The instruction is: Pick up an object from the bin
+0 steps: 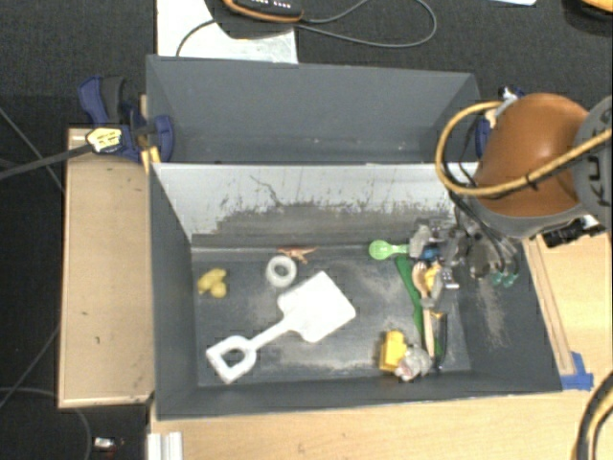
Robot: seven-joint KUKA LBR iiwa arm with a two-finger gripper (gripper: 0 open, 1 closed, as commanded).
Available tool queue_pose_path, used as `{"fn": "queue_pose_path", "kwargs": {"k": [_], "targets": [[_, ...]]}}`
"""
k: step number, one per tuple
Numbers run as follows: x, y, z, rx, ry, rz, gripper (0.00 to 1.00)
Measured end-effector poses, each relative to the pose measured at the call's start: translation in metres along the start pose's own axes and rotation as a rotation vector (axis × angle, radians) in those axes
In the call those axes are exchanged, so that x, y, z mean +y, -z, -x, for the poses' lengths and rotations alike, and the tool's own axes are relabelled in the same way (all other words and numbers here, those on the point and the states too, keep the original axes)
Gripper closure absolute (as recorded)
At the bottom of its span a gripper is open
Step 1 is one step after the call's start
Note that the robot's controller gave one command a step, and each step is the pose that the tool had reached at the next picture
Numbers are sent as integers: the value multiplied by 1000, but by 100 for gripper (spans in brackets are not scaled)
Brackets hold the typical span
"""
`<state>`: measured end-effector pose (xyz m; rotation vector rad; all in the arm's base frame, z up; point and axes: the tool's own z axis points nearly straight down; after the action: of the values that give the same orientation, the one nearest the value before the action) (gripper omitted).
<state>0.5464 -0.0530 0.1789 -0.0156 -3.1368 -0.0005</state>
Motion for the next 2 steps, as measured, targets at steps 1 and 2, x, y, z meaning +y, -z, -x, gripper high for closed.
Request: {"fn": "queue_pose_path", "kwargs": {"k": [1, 2], "targets": [[0, 5, 1, -8, 2, -1, 0], [-24, -44, 10, -16, 282, -3, 0]]}}
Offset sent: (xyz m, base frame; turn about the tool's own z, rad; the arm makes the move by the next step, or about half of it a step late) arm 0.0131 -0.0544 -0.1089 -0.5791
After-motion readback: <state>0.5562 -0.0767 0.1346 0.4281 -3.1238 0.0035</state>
